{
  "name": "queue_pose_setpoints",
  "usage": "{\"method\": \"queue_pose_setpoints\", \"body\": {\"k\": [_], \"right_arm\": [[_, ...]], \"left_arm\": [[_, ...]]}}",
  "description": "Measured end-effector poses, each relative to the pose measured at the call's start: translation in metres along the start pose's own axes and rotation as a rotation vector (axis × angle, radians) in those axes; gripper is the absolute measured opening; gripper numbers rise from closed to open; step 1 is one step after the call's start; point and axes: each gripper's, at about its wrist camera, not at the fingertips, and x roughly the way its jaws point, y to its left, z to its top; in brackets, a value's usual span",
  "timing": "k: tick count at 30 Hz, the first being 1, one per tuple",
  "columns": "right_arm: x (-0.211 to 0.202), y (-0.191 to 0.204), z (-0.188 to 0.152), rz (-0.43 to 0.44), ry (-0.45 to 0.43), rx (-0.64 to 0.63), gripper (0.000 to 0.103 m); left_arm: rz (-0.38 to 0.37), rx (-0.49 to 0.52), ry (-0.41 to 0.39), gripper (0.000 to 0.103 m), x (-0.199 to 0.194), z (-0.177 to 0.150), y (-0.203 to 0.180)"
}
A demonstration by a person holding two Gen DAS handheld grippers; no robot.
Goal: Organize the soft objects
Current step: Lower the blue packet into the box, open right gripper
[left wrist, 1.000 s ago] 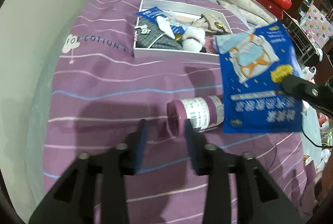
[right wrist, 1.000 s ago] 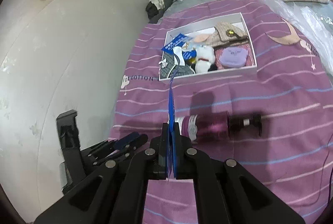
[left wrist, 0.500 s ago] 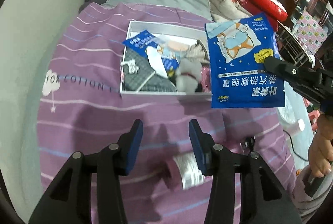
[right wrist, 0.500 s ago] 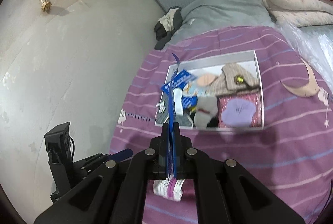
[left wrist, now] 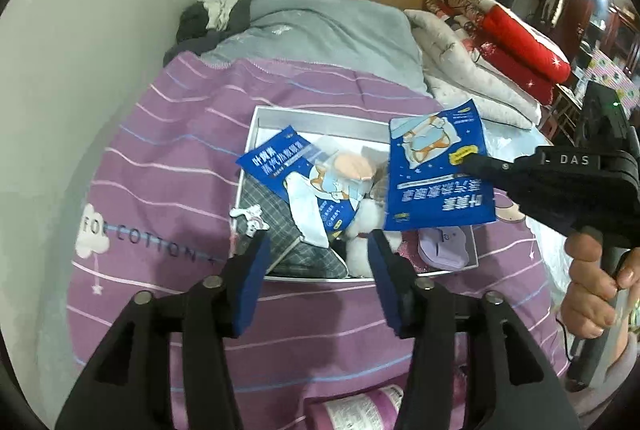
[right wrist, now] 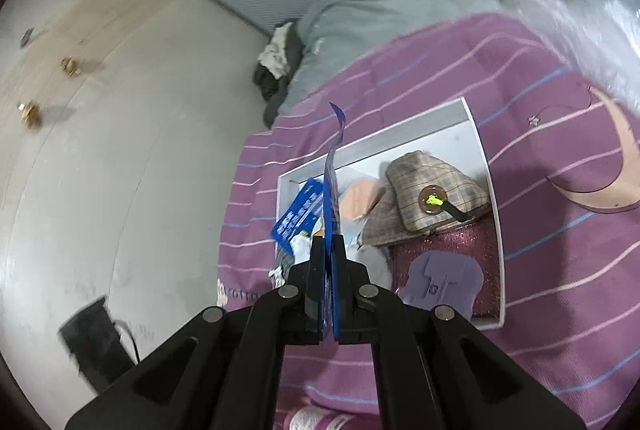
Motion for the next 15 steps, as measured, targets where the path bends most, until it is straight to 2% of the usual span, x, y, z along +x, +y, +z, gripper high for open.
{"method": "queue_pose_setpoints", "body": {"k": [3,10,12,15], "right_arm": [[0.013,-0.008,0.004,0.008,0.026,0.019,0.001],[0.046,-0.026,0.018,-0.037,0.057,0.055,0.001],[0.053,-0.028,0.020,-0.069,0.053,0.061,0.003],[0.056,-0.024,0.020,-0.176,0.043,0.040,0.006]], "left_arm": [[0.013,-0.016,-0.002,0.053,0.019,0.006,0.001],[-0.006,-0.042,0.117,0.053,0.075,0.020,0.000],[0.011,-0.039,0.131,0.053,0.082,0.020,-0.002],[0.030,-0.033,0.135,0.053,0.081,0.017,-0.006]]}}
